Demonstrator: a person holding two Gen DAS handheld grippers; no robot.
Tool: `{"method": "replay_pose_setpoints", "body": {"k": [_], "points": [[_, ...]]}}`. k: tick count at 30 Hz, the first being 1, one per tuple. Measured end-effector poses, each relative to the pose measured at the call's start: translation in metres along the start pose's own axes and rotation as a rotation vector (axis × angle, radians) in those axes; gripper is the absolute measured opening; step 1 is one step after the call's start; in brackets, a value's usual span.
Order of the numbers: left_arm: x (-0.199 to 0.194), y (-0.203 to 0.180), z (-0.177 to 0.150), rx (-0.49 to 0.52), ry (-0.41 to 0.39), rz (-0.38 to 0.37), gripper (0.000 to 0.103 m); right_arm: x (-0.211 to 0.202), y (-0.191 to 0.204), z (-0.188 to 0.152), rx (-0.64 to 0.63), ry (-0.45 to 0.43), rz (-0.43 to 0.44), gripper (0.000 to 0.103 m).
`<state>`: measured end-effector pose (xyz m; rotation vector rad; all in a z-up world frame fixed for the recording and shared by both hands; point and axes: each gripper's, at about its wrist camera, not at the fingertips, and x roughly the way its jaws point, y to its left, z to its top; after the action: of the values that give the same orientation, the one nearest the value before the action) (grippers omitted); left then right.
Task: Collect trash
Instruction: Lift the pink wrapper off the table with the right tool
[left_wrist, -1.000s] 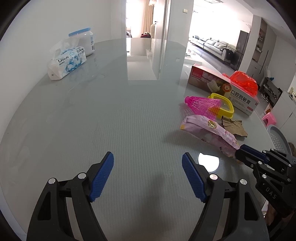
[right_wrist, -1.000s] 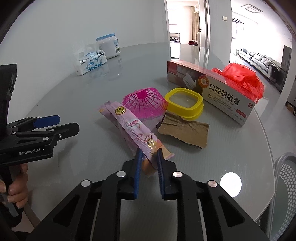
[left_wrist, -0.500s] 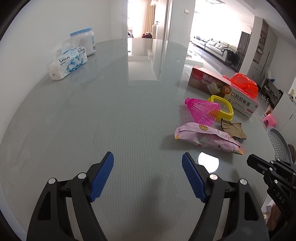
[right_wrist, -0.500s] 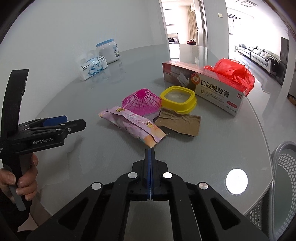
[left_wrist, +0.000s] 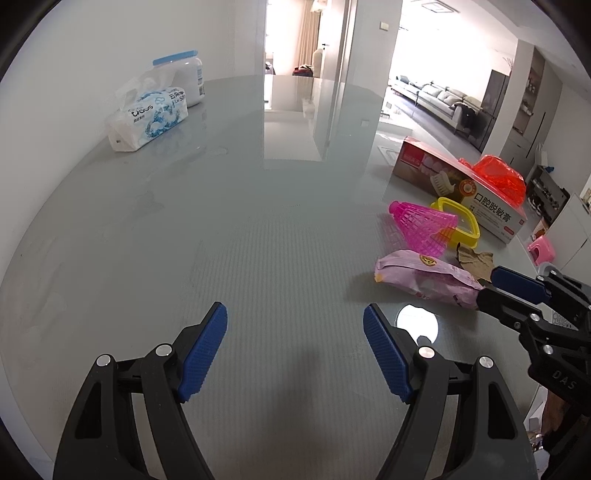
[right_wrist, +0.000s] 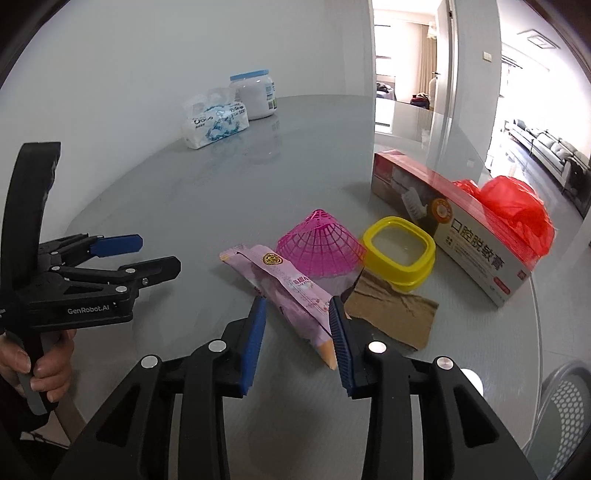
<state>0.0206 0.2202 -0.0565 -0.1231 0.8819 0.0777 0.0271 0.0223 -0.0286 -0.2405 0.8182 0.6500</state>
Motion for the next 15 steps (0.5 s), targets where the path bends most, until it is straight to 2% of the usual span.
{"method": "replay_pose_setpoints", "body": {"k": [3,5,15], "points": [[0.001,0.005,0.0,-0.011,0.001,0.004,0.075,0.01,0.003,0.008,-0.046,0.029,0.003,0.039],[0.002,0.009,-0.001,-0.018,0.004,0.007,0.075,0.016,0.005,0.012,-0.071,0.042,0.004,0.045],[0.009,0.017,-0.001,-0.039,0.013,0.013,0.075,0.045,0.019,0.022,-0.171,0.12,-0.014,0.046]]}}
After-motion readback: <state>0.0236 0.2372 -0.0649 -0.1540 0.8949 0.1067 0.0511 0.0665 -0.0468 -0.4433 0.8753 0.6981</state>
